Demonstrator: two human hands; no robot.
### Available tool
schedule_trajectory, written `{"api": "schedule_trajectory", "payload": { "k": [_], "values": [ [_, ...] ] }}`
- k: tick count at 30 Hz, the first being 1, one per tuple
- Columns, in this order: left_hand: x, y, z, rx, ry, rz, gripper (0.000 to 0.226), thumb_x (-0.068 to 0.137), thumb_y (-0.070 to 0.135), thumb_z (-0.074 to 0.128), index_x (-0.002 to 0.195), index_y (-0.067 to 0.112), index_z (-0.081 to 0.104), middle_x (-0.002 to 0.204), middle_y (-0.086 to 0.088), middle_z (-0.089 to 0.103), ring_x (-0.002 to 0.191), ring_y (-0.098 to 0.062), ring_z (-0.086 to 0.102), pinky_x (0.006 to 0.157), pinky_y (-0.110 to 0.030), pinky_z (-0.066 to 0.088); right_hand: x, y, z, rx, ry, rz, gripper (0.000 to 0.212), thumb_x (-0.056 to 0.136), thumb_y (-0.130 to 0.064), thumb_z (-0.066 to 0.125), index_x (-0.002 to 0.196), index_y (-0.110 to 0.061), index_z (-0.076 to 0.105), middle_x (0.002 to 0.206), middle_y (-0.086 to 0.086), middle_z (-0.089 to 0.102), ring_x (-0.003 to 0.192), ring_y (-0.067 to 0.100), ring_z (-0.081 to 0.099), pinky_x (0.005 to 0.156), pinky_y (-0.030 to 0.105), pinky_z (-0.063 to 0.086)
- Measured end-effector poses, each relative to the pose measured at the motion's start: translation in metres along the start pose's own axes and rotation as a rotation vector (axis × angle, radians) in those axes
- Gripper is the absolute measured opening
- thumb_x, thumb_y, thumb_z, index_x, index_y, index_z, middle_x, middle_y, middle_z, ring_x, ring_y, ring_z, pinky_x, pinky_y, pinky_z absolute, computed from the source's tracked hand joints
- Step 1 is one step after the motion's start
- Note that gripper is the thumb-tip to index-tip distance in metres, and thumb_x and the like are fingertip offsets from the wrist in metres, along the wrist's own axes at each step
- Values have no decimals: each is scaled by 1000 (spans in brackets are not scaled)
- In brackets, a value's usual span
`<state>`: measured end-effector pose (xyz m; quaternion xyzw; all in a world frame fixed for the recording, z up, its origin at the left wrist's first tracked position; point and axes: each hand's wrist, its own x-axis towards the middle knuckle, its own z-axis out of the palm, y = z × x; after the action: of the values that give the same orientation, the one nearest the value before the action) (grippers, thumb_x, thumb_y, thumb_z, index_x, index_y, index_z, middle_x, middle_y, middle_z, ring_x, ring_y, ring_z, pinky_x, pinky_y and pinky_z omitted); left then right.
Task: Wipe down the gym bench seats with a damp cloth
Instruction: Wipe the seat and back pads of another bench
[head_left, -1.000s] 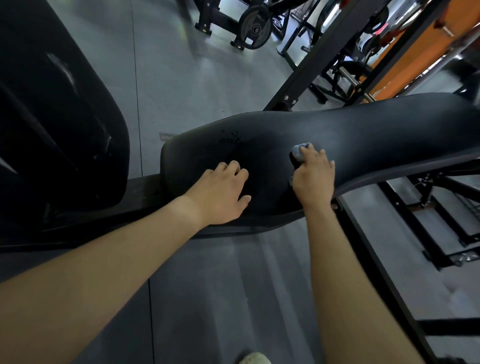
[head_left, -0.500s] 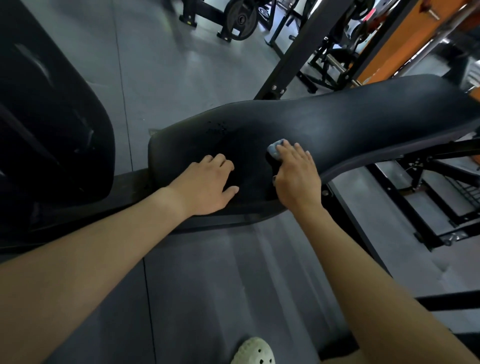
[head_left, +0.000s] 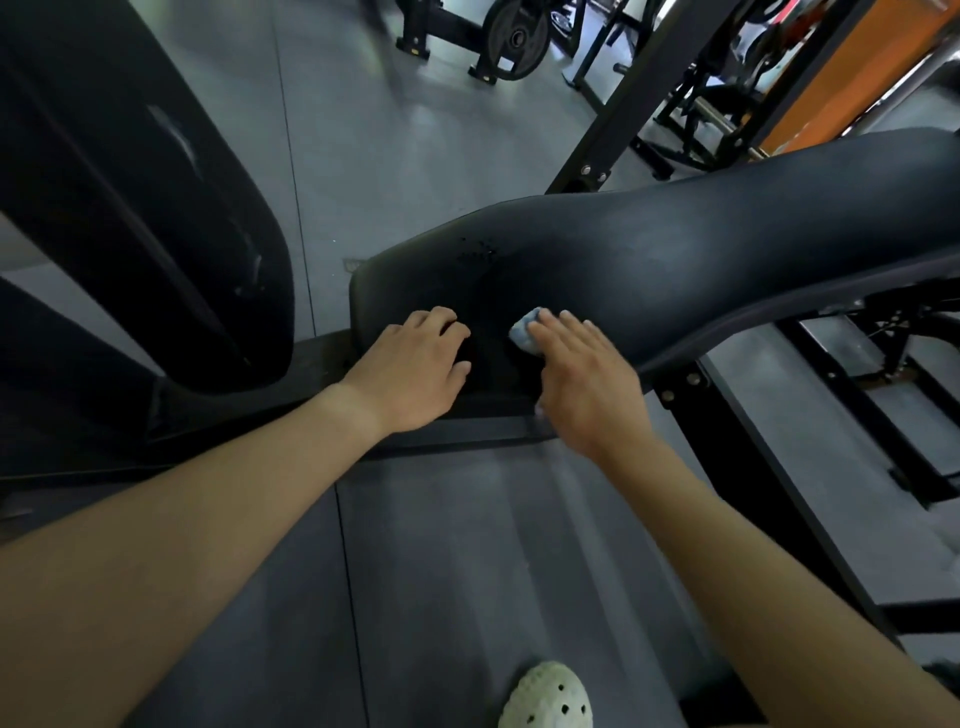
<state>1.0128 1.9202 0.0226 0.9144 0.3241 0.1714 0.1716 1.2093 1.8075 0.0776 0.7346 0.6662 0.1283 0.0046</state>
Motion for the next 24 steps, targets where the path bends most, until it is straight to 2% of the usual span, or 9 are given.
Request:
{"api": "schedule_trajectory", "payload": {
  "k": [2, 5, 7, 10, 13, 15, 17, 20, 24],
  "values": [
    [-8, -9, -1, 20, -10, -27, 51, 108, 41, 42, 151, 15, 43, 157, -8, 37, 141, -28, 42, 112, -45, 42, 14, 5, -2, 21, 16, 122, 77, 81, -10, 71, 153, -12, 42, 162, 6, 37, 152, 26, 30, 127, 38, 17],
    [-20, -21, -1, 57, -37, -81, 53, 108, 44, 40, 152, 16, 40, 157, -9, 37, 140, -29, 43, 112, -47, 41, 32, -8, 4, 82, 80, 282, 59, 96, -8, 46, 155, -12, 39, 165, 6, 32, 154, 27, 23, 127, 39, 12],
    [-26, -28, -2, 84, -45, -109, 55, 107, 47, 39, 152, 16, 40, 157, -10, 37, 140, -30, 43, 113, -48, 41, 37, -26, 12, 80, 106, 315, 56, 98, -8, 40, 154, -11, 39, 164, 7, 31, 154, 30, 22, 127, 42, 15],
    [-33, -33, -3, 80, -49, -156, 58, 106, 51, 39, 152, 16, 39, 157, -10, 38, 141, -30, 43, 115, -49, 39, 30, -58, 26, 71, 109, 190, 56, 95, -6, 41, 151, -9, 42, 161, 9, 36, 152, 33, 26, 125, 45, 22],
    [-38, -38, -2, 52, -54, -169, 61, 106, 52, 41, 154, 16, 37, 160, -8, 35, 144, -28, 40, 114, -48, 40, 11, -82, 35, 98, 31, -37, 57, 94, -9, 36, 150, -11, 42, 161, 9, 37, 151, 33, 27, 125, 46, 22],
    [-40, -42, -3, 19, -63, -162, 62, 105, 52, 43, 156, 16, 36, 163, -6, 32, 146, -26, 38, 114, -48, 41, 2, -81, 35, 101, -6, -164, 56, 95, -11, 37, 151, -12, 42, 160, 8, 39, 151, 31, 29, 125, 44, 22],
    [-42, -46, -5, -20, -72, -159, 64, 105, 52, 46, 156, 16, 36, 165, -3, 30, 149, -24, 35, 115, -48, 41, 11, -67, 32, 78, -17, -187, 57, 95, -11, 44, 152, -14, 43, 160, 5, 41, 151, 28, 32, 126, 43, 21],
    [-43, -52, -6, -49, -101, -151, 66, 104, 54, 46, 157, 17, 34, 168, 0, 25, 151, -22, 30, 117, -50, 38, 45, -48, 28, 46, -42, -50, 63, 93, -9, 49, 154, -16, 38, 163, 2, 36, 153, 24, 26, 127, 40, 16],
    [-44, -54, -4, -55, -113, -152, 67, 104, 53, 46, 159, 16, 32, 169, -1, 21, 153, -21, 27, 119, -49, 37, 78, -53, 29, 122, -37, 150, 59, 95, -4, 40, 154, -13, 38, 165, 5, 30, 154, 29, 20, 127, 44, 16]
  ]
}}
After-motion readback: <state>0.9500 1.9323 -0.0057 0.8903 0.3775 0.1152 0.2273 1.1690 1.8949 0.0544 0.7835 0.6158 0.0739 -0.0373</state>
